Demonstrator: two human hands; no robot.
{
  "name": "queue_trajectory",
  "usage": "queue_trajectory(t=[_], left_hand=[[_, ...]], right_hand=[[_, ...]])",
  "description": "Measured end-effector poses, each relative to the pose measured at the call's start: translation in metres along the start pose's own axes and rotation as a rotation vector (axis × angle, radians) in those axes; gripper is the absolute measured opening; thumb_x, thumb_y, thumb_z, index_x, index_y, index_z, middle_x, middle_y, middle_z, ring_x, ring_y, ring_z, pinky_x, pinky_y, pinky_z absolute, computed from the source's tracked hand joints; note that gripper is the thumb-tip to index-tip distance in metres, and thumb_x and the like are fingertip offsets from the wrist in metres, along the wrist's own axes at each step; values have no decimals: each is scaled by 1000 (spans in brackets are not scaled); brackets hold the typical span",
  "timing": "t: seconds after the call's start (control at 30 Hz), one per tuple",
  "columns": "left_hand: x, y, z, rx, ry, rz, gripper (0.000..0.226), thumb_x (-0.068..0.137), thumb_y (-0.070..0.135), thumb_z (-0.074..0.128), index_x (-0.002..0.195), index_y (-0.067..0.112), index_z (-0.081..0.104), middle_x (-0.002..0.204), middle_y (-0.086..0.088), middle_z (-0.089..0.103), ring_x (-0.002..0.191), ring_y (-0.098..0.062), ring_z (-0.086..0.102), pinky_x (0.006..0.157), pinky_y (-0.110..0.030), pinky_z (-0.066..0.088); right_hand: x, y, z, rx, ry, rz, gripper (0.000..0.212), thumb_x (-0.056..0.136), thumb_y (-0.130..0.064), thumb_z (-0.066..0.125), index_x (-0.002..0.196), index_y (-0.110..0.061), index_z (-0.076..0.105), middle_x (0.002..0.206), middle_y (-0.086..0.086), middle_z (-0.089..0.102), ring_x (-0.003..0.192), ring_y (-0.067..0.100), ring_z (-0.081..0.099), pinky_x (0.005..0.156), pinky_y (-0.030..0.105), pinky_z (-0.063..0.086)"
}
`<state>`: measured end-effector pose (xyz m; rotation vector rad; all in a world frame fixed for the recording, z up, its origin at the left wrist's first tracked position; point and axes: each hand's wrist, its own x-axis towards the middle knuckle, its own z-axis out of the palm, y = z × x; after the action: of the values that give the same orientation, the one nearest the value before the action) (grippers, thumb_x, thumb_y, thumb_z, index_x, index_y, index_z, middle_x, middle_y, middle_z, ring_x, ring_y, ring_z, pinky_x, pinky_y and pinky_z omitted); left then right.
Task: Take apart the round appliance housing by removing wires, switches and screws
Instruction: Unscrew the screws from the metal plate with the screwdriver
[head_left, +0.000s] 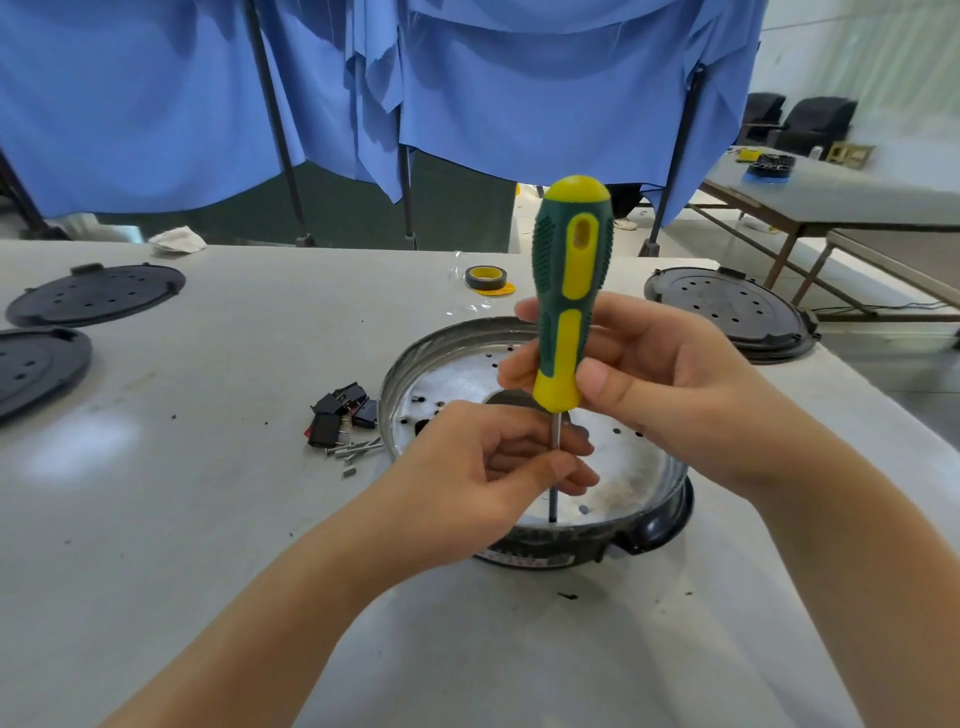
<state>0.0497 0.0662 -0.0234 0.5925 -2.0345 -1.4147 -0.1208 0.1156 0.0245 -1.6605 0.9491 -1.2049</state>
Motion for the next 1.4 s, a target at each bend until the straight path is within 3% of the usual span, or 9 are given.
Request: queue_trajectory(t=[0.17, 0.27, 0.57, 0.7, 0.77, 0.9, 1.13, 1.27, 1.4], left_hand=[[3, -1, 4, 11, 54, -14, 16, 89, 1, 62, 86, 15, 71, 82, 0, 76, 78, -10, 73, 77, -19, 56], [4, -1, 6, -10, 76, -19, 15, 86, 1, 65, 85, 14, 73, 79, -1, 76, 75, -12, 74, 74, -18, 56], [7, -2, 9, 17, 170, -31, 9, 76, 10, 78, 78, 19, 75, 70, 3, 75, 67, -10, 73, 69, -17, 56], [7, -6, 10, 77, 165, 12, 11, 79, 13, 75, 82, 24, 76, 74, 6, 75, 71, -8, 72, 73, -20, 57], [6, -6, 10, 96, 149, 25, 11, 81, 15, 73, 89, 23, 75, 78, 7, 75, 75, -6, 72, 74, -18, 56], [4, -3, 7, 133, 65, 38, 20, 90, 11, 63, 107, 17, 71, 93, 10, 76, 89, -1, 70, 80, -13, 52], [3, 0, 6, 51, 73, 3, 16, 88, 2, 64, 88, 17, 72, 81, 0, 76, 77, -8, 73, 75, -16, 54], [4, -2, 9, 15, 106, -6, 20, 84, 0, 68, 84, 19, 73, 76, 3, 76, 74, -9, 73, 73, -17, 55], [6, -1, 9, -9, 140, -20, 19, 79, 3, 73, 77, 21, 75, 72, 2, 75, 71, -12, 73, 73, -21, 57]], right_hand=[[0, 3, 4, -91, 187, -5, 40, 70, -15, 77, 108, -23, 67, 104, 5, 71, 96, 11, 68, 80, 24, 55], [1, 3, 4, -82, 302, -25, 35, 61, -16, 76, 95, -18, 70, 98, 9, 72, 80, 11, 71, 72, 25, 58], [-3, 10, -4, 37, 122, -15, 36, 86, -10, 57, 122, -12, 58, 109, 7, 72, 107, 21, 66, 86, 27, 53], [-1, 15, 1, -64, 282, -28, 34, 72, -17, 71, 105, -18, 67, 94, 0, 72, 91, 8, 68, 79, 22, 54], [-1, 15, 2, -54, 332, -41, 32, 67, -17, 73, 99, -17, 70, 93, 7, 72, 82, 8, 68, 73, 19, 54], [-3, 13, -4, 14, 252, -34, 33, 74, -12, 66, 107, -13, 67, 97, 6, 75, 91, 17, 72, 77, 22, 55], [-5, 13, -3, 61, 104, -5, 37, 84, -17, 58, 121, -13, 59, 116, 4, 70, 112, 20, 64, 90, 25, 51], [-4, 10, 5, -18, 260, -47, 33, 70, -17, 74, 103, -18, 69, 97, -3, 74, 93, 6, 68, 77, 17, 53], [-4, 8, 6, 3, 338, -82, 32, 65, -11, 72, 96, -17, 70, 93, 5, 75, 81, 11, 71, 71, 18, 55]])
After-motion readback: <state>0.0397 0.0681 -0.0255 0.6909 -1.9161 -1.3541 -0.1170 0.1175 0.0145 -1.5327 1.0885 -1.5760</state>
